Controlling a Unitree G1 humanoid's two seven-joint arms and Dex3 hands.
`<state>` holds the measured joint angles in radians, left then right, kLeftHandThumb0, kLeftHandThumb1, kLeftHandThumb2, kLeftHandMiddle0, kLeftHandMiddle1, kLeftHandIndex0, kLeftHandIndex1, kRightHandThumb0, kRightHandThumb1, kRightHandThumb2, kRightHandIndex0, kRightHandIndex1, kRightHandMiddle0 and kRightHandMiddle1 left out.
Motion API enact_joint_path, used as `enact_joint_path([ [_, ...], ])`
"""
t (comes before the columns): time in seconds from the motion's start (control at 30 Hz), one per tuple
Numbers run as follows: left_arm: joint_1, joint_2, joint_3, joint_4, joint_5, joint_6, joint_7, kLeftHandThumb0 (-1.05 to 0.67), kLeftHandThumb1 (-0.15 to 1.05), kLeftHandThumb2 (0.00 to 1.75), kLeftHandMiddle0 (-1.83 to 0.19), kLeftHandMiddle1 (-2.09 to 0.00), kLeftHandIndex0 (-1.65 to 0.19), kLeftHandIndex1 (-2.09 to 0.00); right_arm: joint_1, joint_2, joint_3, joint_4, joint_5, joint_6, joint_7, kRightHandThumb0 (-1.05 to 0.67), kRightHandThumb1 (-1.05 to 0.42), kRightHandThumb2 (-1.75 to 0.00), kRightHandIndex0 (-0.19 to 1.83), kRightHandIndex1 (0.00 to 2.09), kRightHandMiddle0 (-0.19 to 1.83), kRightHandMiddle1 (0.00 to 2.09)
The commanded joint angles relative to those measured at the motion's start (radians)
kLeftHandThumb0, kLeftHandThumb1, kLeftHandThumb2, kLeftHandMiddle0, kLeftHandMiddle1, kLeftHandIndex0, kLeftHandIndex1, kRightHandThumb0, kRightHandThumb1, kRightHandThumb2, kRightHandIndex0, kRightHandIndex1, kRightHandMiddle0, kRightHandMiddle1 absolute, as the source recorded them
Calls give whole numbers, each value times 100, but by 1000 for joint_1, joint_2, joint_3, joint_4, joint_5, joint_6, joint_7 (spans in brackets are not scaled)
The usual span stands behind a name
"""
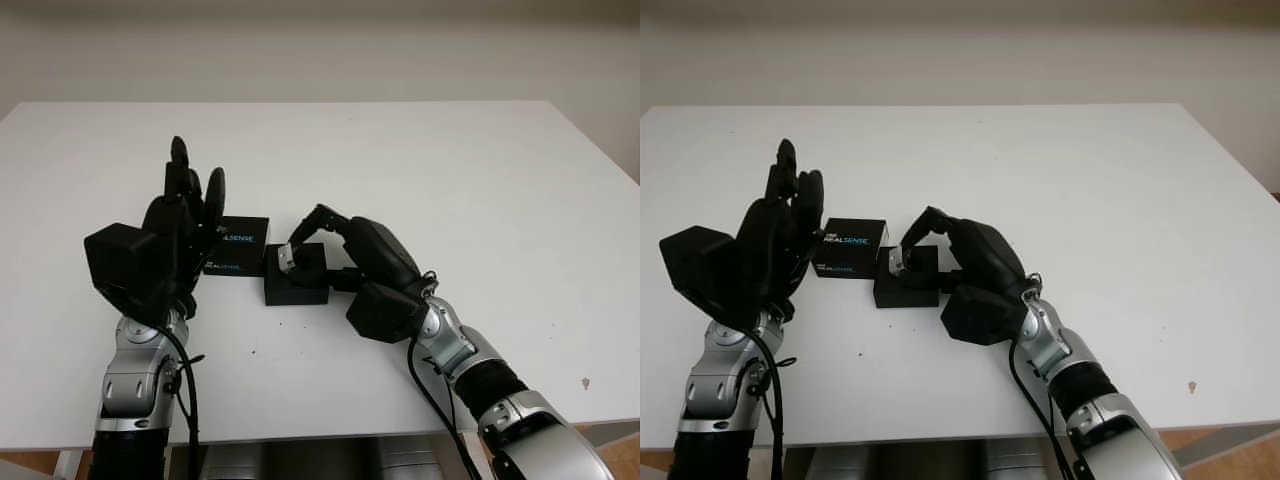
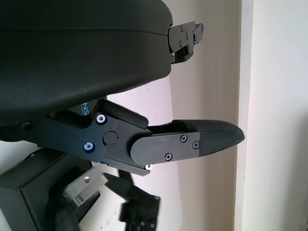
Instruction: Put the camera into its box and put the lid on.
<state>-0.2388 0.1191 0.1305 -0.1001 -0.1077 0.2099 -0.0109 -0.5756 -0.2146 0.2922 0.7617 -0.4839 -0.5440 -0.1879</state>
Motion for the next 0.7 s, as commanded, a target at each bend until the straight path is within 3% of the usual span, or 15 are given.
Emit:
enact_joint_path([
  [0.0, 4, -7, -5, -17, 7, 7, 7, -77, 105, 53, 19, 0, 19, 0, -25, 3, -19, -45, 19, -17, -7, -44, -98, -5, 21, 75, 34, 154],
  [0.4, 3, -8, -5, -13, 8, 4, 4, -76, 105, 54, 19, 0, 19, 0, -3, -5, -52, -191, 68, 1, 43, -45, -98, -6, 18, 80, 37, 154],
  [0.67, 2, -15, -5, -10, 5, -1, 2, -76, 105, 54, 19, 0, 19, 0, 11, -50, -56, -329, 28, 129, 121, -44, -99, -5, 23, 61, 37, 158],
])
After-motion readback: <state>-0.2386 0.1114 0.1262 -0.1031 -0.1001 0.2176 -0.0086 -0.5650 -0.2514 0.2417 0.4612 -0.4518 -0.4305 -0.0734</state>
